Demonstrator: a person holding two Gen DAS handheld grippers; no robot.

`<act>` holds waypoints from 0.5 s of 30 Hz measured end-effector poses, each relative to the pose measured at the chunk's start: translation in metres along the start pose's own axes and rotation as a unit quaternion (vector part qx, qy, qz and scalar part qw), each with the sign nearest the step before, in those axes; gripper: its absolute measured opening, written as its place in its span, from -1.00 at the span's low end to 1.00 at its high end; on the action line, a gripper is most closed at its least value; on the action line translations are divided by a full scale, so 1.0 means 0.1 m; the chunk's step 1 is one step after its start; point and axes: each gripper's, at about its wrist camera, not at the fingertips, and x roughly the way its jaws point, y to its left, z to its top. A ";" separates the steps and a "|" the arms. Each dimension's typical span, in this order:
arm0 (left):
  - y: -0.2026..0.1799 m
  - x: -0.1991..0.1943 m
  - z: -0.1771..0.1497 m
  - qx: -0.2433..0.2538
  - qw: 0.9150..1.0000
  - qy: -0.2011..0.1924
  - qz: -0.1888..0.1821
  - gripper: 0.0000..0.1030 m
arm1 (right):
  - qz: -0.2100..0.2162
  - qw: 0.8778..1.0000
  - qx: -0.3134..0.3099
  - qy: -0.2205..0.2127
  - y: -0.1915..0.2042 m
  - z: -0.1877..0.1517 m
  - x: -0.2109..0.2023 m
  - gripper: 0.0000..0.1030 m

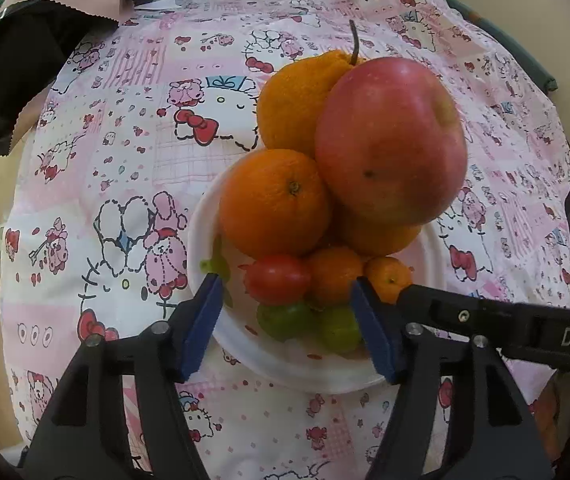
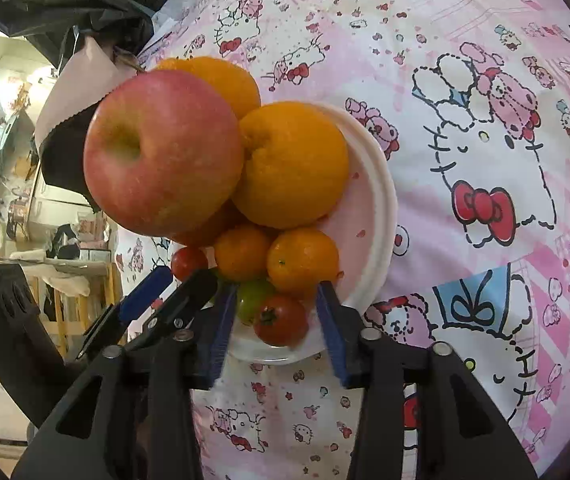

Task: Organize fruits
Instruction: 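Set both tomatoes on the plate beside the limes and open both grippers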

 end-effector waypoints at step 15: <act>0.04 -0.32 0.05 -0.020 0.999 -0.034 -0.021 0.45 | -0.037 0.996 -0.027 -0.079 0.11 -0.08 -0.43 0.66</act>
